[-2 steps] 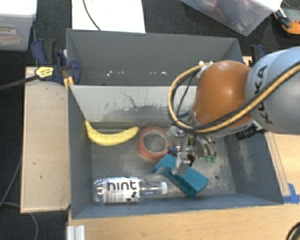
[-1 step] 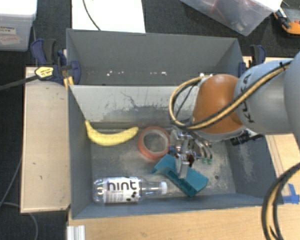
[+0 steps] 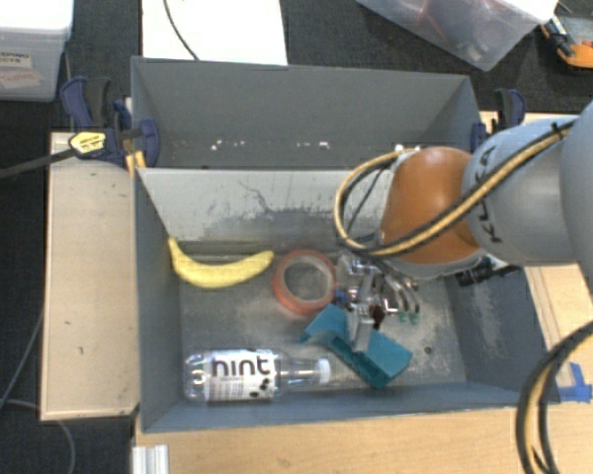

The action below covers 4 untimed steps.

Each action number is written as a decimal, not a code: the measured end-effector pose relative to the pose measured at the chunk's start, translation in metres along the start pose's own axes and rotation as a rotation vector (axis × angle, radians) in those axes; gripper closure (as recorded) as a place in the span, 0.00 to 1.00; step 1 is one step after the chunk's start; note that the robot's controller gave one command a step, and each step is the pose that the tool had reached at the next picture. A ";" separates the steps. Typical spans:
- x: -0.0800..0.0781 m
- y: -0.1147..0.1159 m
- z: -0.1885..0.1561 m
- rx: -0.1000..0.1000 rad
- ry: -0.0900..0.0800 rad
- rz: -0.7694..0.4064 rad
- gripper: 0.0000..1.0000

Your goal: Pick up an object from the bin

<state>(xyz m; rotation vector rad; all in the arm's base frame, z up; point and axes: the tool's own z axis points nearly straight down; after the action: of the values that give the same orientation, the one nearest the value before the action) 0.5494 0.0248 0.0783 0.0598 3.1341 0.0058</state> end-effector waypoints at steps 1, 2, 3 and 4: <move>-0.039 -0.039 0.007 0.001 -0.006 -0.539 0.00; -0.004 -0.002 -0.001 -0.001 -0.010 -0.027 0.00; -0.033 -0.033 0.004 0.002 -0.011 -0.488 1.00; -0.033 -0.033 0.004 0.002 -0.011 -0.487 1.00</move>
Offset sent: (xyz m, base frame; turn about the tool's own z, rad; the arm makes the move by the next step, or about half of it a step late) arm 0.0014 -0.0006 -0.0001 -0.0284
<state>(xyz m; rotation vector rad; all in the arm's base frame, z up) 0.5813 -0.0094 0.0744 -0.6946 3.0450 -0.0001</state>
